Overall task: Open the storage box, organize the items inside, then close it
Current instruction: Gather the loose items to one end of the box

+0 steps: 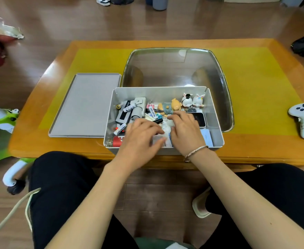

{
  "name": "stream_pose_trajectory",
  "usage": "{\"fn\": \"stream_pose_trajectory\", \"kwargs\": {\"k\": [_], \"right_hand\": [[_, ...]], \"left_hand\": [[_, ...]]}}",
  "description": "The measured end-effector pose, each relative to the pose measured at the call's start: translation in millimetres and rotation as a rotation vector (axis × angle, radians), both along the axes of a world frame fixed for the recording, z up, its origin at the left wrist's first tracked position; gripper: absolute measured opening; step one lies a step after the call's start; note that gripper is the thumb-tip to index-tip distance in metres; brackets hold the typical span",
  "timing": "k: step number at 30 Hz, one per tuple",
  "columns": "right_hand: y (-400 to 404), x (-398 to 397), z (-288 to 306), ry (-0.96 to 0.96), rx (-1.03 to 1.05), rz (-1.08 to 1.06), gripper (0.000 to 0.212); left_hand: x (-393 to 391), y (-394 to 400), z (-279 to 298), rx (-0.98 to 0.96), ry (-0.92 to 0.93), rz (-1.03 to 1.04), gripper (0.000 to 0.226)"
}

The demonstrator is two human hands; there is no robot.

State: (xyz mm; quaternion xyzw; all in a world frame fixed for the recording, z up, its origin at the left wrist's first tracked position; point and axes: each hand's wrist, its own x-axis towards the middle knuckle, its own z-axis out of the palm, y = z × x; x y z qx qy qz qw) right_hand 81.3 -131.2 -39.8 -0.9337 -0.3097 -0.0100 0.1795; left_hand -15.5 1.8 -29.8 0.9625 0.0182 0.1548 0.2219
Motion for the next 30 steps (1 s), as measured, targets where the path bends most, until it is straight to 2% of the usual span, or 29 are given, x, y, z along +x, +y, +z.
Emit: {"fn": "stream_pose_trajectory", "kwargs": {"k": [3,5,7,11,14,22,27,30], "right_hand": [[14.0,3.2,-1.5,0.038,-0.024,0.034,0.039],[22.8,6.6,-2.4,0.073,-0.045,0.059,0.039],[29.3,11.1,-2.0,0.114,-0.054,0.045,0.042],[27.0,22.0,0.0,0.237,0.013,-0.159,0.048],[18.7,24.5,-6.7,0.306,-0.069,-0.198,0.043],[13.1,22.7,-5.1,0.467,-0.071,-0.17,0.031],[21.3,17.4,4.1,0.548,-0.304,0.008,0.045],[28.9,21.2,4.3,0.567,-0.374,0.004,0.035]], "left_hand": [[-2.3,31.4,-2.2,0.0,-0.084,0.285,0.014],[-1.1,52.8,-5.2,0.017,0.0,0.474,0.025],[0.7,67.3,-10.5,0.022,0.108,0.562,0.038],[5.8,74.0,-19.5,-0.198,0.193,0.516,0.053],[6.7,74.6,-24.2,-0.196,0.184,0.517,0.063],[6.3,77.7,-29.4,-0.239,0.182,0.542,0.072],[6.7,78.7,-30.7,-0.267,0.174,0.547,0.071],[7.0,78.5,-31.6,-0.262,0.178,0.555,0.07]]}}
